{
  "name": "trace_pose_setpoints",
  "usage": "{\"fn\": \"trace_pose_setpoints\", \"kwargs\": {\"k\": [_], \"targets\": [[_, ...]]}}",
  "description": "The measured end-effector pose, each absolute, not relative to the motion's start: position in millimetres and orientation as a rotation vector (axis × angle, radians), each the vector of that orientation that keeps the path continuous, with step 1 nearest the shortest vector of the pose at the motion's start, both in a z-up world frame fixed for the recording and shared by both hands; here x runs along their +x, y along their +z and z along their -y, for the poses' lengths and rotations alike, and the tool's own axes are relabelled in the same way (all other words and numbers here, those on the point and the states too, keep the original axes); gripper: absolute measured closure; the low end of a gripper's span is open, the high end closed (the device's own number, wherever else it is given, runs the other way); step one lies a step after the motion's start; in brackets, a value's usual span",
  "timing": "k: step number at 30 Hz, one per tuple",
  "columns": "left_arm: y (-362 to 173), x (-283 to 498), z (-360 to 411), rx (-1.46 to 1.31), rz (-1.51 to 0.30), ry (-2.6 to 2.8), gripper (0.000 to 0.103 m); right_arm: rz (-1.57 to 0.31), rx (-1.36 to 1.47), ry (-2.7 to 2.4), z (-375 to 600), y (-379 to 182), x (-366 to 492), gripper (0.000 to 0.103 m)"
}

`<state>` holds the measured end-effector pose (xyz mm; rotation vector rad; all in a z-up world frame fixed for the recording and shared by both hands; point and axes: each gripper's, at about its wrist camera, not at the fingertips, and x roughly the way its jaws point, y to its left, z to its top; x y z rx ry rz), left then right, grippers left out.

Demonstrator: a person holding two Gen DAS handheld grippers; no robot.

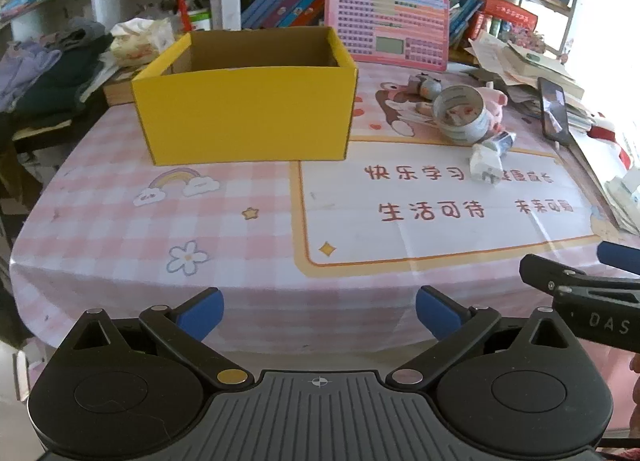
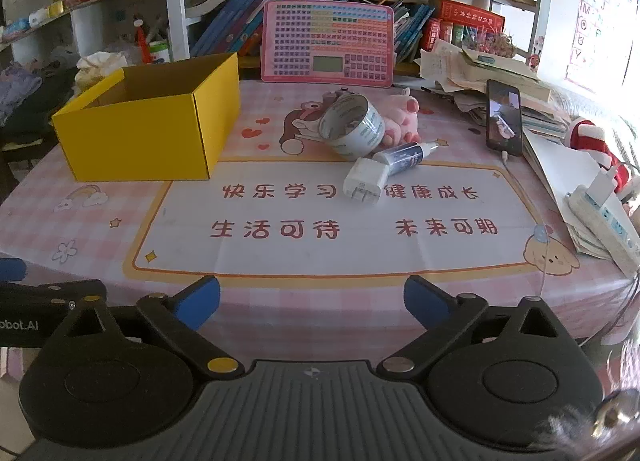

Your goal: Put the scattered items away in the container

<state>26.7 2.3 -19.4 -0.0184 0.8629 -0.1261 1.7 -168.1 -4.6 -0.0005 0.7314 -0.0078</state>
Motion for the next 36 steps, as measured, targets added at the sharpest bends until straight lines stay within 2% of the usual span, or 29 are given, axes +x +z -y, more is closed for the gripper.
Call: {"fn": "trace_pose_setpoints", "kwargs": {"k": [6, 28, 31, 33, 35, 36], "targets": [[-19, 34, 12, 0.002, -0.855, -0.167, 0.001, -0.725, 0.039, -0.016, 184, -5, 10, 0.015], [-17, 98, 92, 0.095, -0.797, -0.308, 0.001, -0.721, 0.137, -0.079, 256, -5, 67, 0.015], [-17, 111, 106, 0.111, -0.801, -0.323, 0.006, -0.733, 0.163, -0.071, 269, -7, 80, 0.015], [-18, 119, 115, 0.124, -0.803, -0.334, 0.007, -0.736, 0.177, -0.070, 277, -7, 88, 0.019], [-18, 127, 125, 0.138, -0.801, -0.346, 0.009, -0.742, 0.183, -0.074, 285, -7, 95, 0.030], [-18, 130, 130, 0.141, -0.802, -0.350, 0.009, -0.746, 0.186, -0.076, 289, -8, 100, 0.031]]}}
